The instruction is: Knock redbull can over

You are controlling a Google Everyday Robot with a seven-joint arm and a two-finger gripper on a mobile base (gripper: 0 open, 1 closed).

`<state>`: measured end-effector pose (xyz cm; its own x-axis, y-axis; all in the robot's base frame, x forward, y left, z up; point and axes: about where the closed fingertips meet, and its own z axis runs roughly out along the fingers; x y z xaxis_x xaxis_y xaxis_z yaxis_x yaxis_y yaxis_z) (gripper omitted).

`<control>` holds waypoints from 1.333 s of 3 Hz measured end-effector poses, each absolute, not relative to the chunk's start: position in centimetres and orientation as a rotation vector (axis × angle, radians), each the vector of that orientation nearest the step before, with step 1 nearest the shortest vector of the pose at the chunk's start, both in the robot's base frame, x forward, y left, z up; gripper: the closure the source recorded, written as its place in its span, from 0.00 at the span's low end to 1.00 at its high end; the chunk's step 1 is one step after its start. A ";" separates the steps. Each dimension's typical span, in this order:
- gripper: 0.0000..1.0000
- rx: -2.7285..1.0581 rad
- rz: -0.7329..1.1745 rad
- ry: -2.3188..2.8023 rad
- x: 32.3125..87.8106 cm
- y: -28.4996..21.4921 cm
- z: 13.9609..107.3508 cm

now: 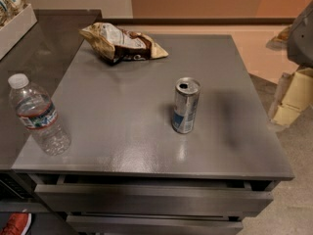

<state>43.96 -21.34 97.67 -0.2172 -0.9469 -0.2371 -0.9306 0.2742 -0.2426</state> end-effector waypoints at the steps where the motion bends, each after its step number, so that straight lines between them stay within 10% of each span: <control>1: 0.00 -1.669 0.023 2.176 44.5 -19.9 97.1; 4: 0.00 -1.570 0.306 2.009 47.2 -11.5 93.9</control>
Offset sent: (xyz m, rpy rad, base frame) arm 0.0275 0.0718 -0.0377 0.3129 -0.0080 0.0307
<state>47.19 -11.54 93.91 -0.1524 -0.8155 -0.5583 -0.9447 0.2861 -0.1600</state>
